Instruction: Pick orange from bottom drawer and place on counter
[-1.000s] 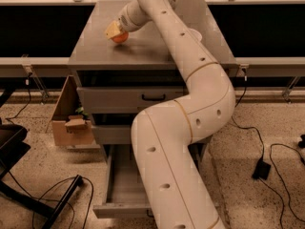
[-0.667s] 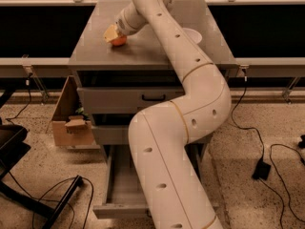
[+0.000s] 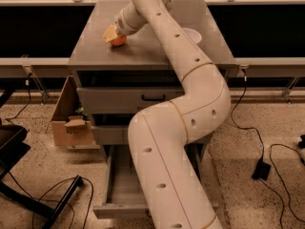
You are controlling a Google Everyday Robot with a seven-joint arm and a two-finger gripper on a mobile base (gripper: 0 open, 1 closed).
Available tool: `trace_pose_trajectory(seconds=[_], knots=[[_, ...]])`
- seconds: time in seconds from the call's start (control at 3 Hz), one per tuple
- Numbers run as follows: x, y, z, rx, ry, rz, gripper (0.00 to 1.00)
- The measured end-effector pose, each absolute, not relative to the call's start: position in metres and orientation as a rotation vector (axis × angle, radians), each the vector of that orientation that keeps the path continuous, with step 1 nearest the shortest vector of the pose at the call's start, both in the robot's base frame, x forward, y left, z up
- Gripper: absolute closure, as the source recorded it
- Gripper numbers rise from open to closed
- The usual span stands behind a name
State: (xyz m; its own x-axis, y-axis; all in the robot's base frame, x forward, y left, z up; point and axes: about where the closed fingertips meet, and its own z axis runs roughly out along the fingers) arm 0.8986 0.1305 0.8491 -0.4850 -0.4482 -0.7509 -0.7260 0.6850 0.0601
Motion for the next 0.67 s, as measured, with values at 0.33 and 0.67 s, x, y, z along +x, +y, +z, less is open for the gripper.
trace_pose_trajectory(seconds=[0.33,0.67], knots=[[0.8986,0.1305,0.8491,-0.897,2.159,0.484,0.39],[0.8986,0.1306,0.849,-0.897,2.159,0.484,0.15]])
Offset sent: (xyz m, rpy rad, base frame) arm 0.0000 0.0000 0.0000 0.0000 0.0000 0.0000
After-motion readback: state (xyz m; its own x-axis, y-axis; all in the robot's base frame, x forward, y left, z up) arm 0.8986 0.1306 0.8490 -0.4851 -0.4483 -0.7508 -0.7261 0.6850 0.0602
